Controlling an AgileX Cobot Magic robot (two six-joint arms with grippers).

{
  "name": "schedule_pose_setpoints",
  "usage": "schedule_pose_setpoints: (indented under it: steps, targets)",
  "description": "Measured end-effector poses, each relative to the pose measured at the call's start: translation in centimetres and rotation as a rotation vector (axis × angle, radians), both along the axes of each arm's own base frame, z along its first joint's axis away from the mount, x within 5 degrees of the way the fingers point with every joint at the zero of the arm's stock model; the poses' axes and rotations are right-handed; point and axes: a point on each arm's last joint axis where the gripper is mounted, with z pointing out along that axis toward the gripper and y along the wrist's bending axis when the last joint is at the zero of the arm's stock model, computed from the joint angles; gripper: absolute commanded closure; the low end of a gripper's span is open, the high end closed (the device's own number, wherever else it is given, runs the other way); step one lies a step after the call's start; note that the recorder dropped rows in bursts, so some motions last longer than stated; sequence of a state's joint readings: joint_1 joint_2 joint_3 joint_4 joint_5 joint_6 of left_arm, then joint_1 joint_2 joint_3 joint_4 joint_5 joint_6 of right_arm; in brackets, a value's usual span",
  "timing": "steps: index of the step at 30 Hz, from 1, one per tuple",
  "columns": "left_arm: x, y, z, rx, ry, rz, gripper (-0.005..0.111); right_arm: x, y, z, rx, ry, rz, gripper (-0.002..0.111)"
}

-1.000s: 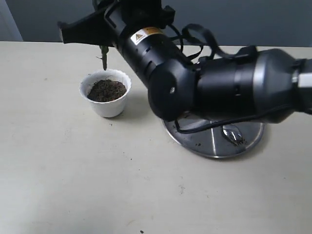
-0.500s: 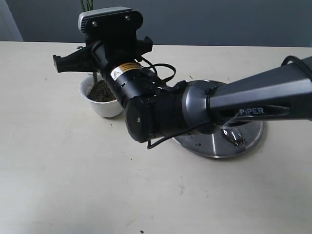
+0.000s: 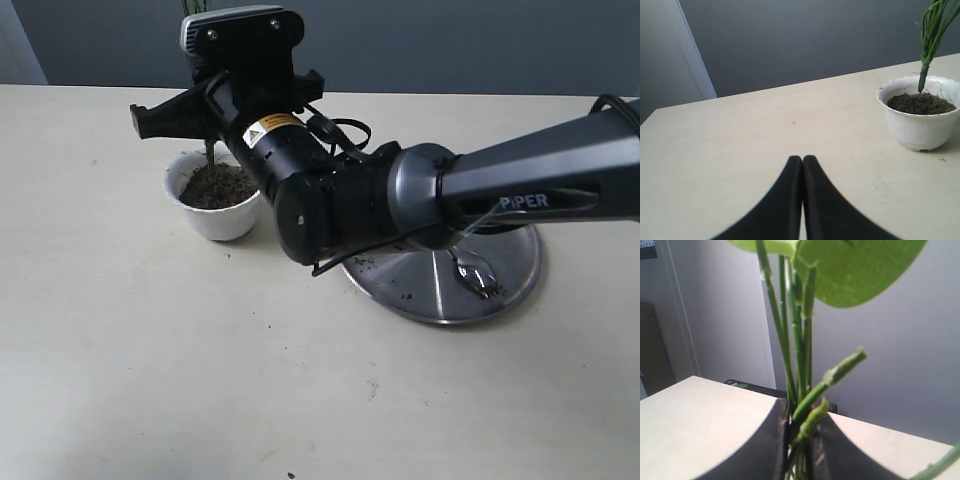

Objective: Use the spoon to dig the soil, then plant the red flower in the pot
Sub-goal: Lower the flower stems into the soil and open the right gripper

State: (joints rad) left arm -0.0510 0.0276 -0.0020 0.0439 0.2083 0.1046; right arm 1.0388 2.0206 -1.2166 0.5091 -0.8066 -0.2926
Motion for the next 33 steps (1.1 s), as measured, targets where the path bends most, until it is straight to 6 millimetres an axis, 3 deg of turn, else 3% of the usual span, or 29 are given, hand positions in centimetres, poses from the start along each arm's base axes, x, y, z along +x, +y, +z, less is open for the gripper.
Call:
schedule_pose_setpoints:
  steps: [6,22,33]
  targets:
    - [0.0,0.0,0.0,0.000,0.000,0.000,0.106,0.0,0.1,-0.3,-0.008,0.007,0.002,0.109]
    - [0.0,0.0,0.0,0.000,0.000,0.000,0.106,0.4,1.0,-6.2,-0.073,0.094,0.022,0.109]
    - [0.0,0.0,0.0,0.000,0.000,0.000,0.106,0.4,1.3,-6.9,-0.092,0.110,0.034,0.109]
